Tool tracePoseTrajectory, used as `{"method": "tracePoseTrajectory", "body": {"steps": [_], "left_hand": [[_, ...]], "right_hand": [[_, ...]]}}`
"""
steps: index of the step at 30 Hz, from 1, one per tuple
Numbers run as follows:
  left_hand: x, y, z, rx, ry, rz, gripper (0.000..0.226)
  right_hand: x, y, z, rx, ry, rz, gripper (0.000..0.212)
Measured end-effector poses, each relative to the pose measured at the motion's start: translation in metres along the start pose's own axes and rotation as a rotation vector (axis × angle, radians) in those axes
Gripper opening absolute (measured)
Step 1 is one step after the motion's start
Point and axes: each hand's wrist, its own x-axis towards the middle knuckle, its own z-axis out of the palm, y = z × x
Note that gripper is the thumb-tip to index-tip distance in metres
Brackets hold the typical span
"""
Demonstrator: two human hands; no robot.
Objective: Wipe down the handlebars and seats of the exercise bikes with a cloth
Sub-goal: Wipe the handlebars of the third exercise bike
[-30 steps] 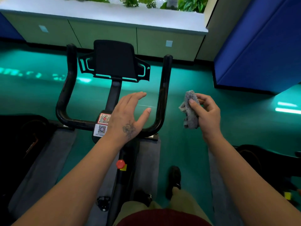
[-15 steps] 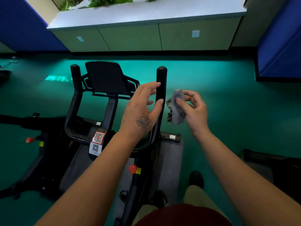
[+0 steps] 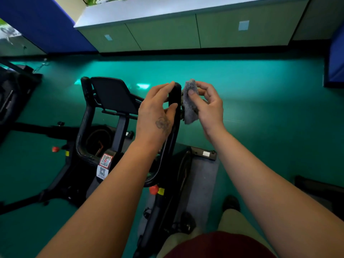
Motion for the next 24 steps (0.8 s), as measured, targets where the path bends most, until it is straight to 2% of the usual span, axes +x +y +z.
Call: {"method": "tracePoseTrajectory", "body": {"steps": [13, 18, 24], "left_hand": [[0.001, 0.01, 0.003, -0.018, 0.039, -0.044, 0.056], [-0.002, 0.008, 0.005, -0.02, 0.053, -0.04, 0.056], [-0.006, 0.005, 0.001, -0.049, -0.008, -0.037, 0.061]], "right_hand": [[0.003, 0.008, -0.004, 0.02, -0.192, 0.077, 0.018], [-0.014, 0.024, -0.007, -0.007, -0.168, 0.101, 0.022], [0.003, 0.005, -0.002, 0.033, -0.126, 0.059, 0.025]]}}
